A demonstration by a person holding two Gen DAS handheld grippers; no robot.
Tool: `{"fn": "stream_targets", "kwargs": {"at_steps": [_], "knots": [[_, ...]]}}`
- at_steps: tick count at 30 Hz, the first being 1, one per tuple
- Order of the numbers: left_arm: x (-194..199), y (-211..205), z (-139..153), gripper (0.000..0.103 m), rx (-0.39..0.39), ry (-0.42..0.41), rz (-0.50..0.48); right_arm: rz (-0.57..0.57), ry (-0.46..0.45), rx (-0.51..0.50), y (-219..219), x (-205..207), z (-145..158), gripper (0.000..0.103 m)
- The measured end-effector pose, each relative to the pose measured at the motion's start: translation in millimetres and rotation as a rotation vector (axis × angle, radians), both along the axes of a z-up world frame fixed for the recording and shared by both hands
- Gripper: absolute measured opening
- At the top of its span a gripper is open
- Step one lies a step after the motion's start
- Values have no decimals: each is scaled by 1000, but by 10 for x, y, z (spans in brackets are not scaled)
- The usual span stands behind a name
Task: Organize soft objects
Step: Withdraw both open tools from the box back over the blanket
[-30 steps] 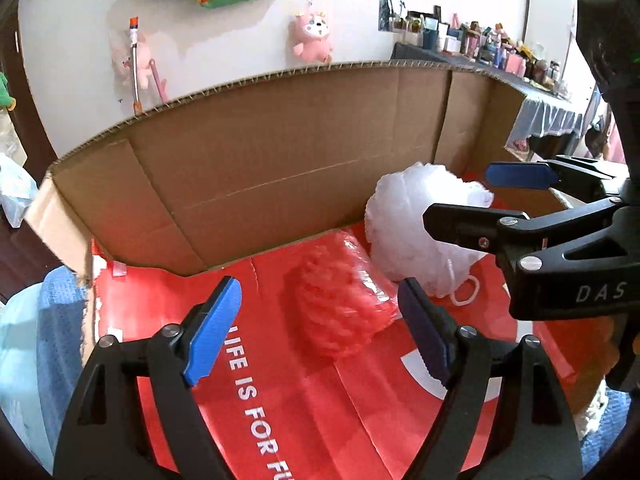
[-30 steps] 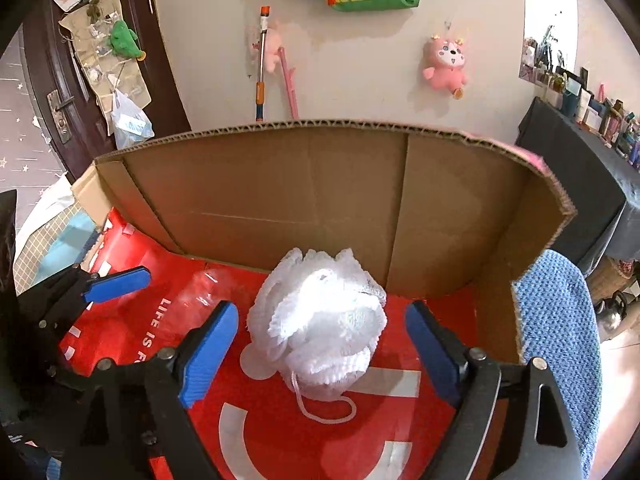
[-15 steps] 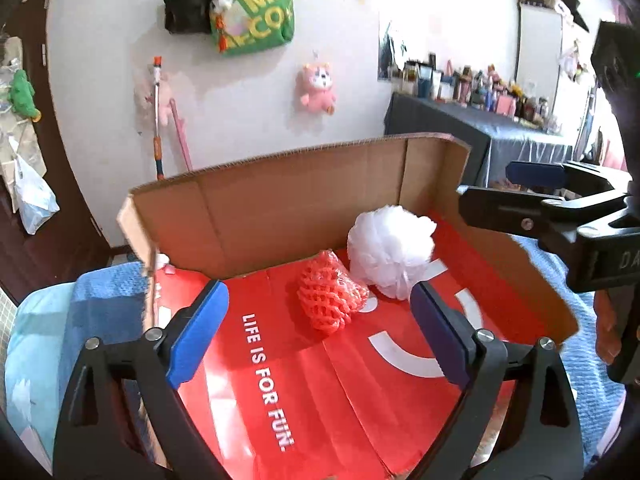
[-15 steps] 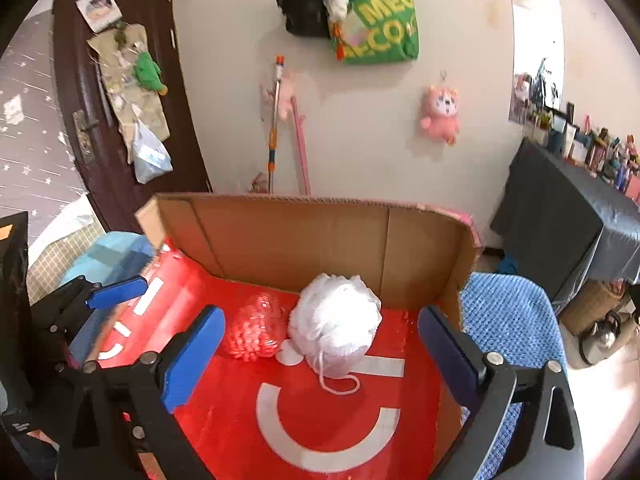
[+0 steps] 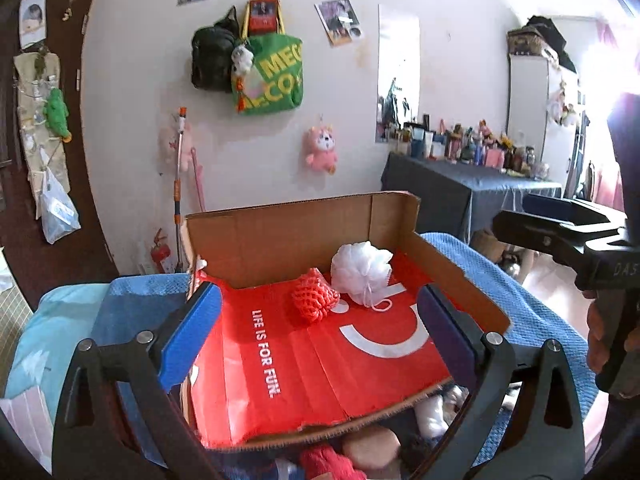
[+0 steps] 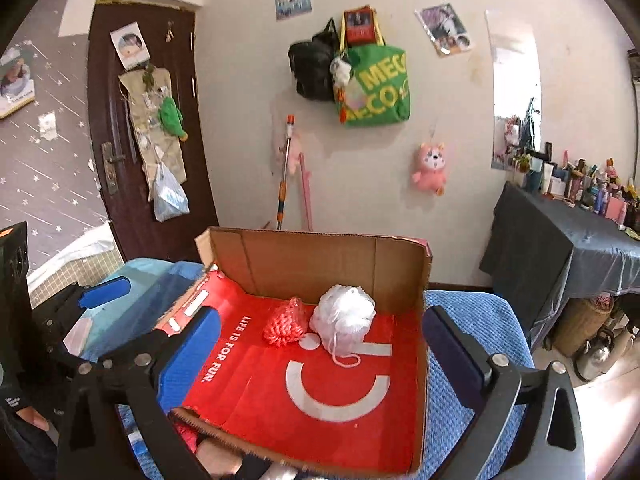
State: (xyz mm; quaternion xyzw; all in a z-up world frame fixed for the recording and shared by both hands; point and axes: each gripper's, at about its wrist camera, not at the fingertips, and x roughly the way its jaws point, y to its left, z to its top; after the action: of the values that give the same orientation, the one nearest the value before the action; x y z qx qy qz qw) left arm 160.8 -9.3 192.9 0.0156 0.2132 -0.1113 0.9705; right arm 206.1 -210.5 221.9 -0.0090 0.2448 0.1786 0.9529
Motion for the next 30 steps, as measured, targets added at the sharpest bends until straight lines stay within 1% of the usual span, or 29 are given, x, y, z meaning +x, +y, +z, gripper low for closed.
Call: {"fn": "stream_targets", "kwargs": {"at_steps": [3,4,7,12,16,21,26,30], "knots": [[-223,33,-23,101,-11,-22,10,-19,-40,-7,-50,-264,1,103],[-300,36,-43,102,-11,-28,13,-25,-48,-9,-64,-343,-15,103],[-510,27,-137,103,-4,-47,23,-29,-71,-7,-83,-590,-72,103],[-748,-35,-328,103,-3,-36,10,-48,-75,-4,-101,-921,-290,103],[-887,-100,-535,103,9,-3,4,-77,-52,4,-118,-1125,-555,103],[-1012,-140,-771,103,-1,34,4,-115,-36,-33,-90,-1304,-838,103],[-1056,-147,-1007,103,5,73,27,-138,9,-52,-99,-1387,-1151,103],[-1057,-129,-1159,103,16,99,43,-142,53,-36,-121,-1407,-1349,103]]}}
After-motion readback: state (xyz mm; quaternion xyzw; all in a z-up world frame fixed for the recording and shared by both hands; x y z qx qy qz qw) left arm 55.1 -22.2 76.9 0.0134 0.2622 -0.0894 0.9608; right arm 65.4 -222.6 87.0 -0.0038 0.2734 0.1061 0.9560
